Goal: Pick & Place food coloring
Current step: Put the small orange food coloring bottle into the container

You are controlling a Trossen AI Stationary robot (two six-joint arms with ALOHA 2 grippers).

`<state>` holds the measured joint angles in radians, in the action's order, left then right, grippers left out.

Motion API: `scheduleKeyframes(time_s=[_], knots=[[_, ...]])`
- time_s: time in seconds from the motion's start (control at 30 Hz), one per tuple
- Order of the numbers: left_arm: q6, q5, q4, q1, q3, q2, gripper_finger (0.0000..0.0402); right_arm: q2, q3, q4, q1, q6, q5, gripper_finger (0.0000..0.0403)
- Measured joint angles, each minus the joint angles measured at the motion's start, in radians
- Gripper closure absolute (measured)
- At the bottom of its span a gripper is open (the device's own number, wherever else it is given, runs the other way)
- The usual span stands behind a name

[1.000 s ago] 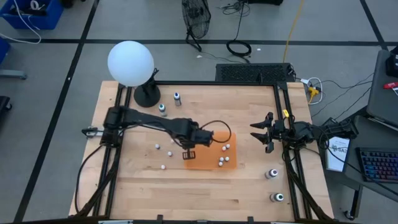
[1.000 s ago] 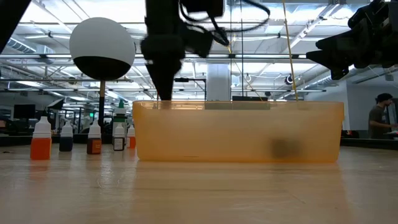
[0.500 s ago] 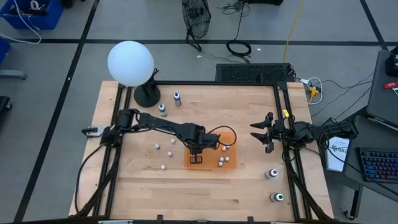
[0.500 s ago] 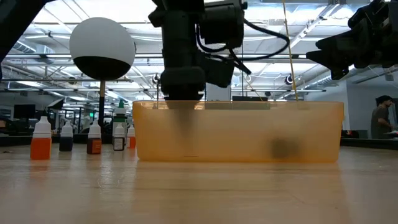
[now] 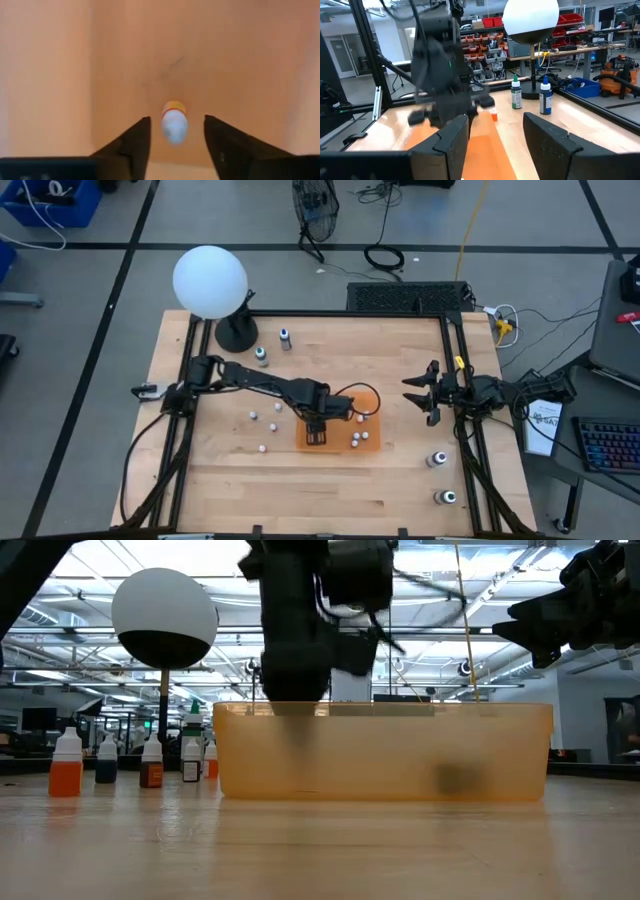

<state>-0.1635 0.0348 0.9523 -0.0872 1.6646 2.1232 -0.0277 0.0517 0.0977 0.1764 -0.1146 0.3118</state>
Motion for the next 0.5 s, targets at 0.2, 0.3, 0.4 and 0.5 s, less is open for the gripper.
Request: scheduleKeyframes(time_s=[0.2,0.3,0.4,0.5], knots=[[-0.041,0.076,0.076,0.001,0.002,-0.105,0.0160,-0.009,0.000,0.000,0.000,0.000,0.000,0.0223],[-0.091,0.172,0.178,0.002,0.003,-0.178,0.0154,-0.015,0.000,-0.002,0.000,0.000,0.000,0.0224],[-0.161,0.240,0.262,0.011,-0.022,-0.234,0.0154,-0.017,0.000,-0.005,0.000,0.000,0.000,0.0226],[-0.206,0.237,0.241,0.040,-0.106,-0.310,0.0157,-0.017,0.000,-0.004,0.000,0.000,0.000,0.0225]])
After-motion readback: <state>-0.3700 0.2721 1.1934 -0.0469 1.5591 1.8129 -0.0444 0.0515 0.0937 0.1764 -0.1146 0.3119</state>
